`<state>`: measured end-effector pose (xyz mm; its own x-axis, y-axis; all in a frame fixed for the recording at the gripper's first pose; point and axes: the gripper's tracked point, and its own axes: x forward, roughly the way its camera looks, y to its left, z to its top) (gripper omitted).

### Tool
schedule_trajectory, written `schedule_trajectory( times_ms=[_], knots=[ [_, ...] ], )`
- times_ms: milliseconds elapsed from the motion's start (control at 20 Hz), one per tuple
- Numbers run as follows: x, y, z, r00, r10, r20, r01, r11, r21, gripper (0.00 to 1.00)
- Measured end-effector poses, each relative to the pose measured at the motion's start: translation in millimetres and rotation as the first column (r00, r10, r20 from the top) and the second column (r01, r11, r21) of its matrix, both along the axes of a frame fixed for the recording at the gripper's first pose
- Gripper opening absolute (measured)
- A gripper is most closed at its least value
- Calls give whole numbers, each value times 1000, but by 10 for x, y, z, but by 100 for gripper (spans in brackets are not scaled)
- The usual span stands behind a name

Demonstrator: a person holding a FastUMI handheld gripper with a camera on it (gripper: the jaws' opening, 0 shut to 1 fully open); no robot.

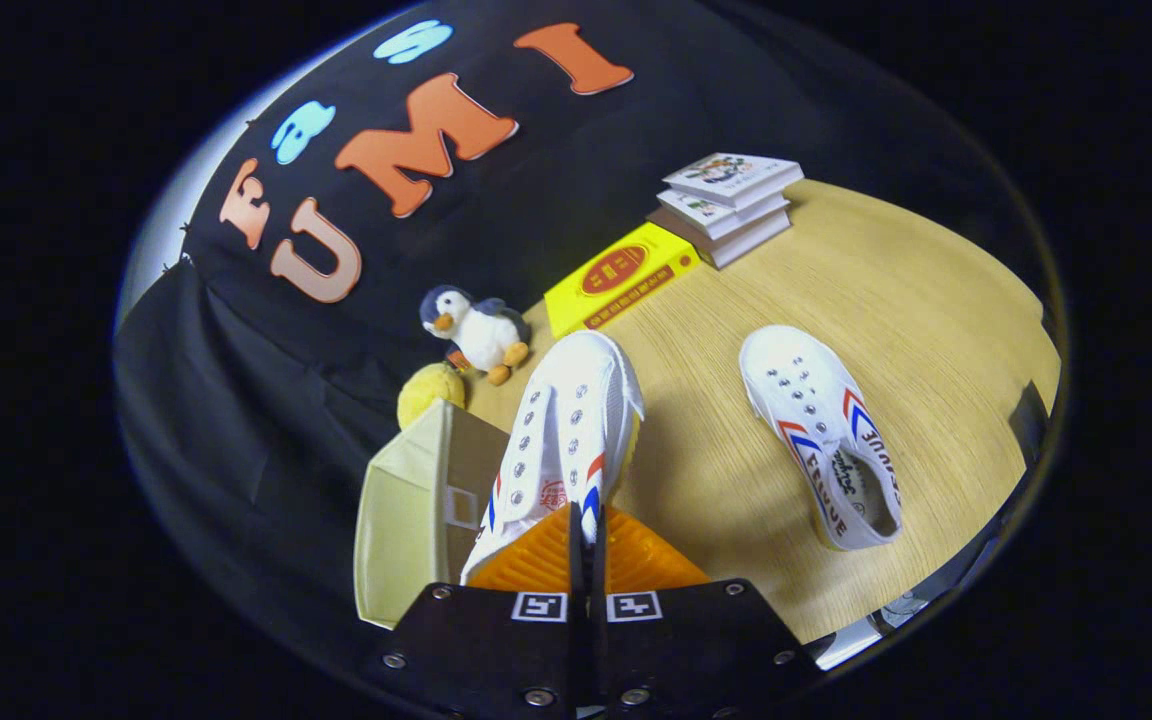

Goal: Open the storage box then place both shoes into the box .Put the left shoe in first, then the right shoe, with the right side of both shoes facing outward in a uniform manner.

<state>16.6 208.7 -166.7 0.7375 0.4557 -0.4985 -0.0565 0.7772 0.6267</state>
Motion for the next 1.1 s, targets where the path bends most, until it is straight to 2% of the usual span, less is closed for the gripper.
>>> schedule_trajectory(
  times_ms=[200,400,500,650,1100],
  knots=[
    [-121,519,608,996,51,78,-56,997,61,0],
    [-322,1298,757,982,165,90,-171,983,71,0],
    [-396,1657,660,973,216,76,-221,974,58,0],
    [-405,1987,384,968,247,41,-247,969,-6,0],
    [-357,2315,-238,961,274,-43,-277,938,-207,0]
  ],
)
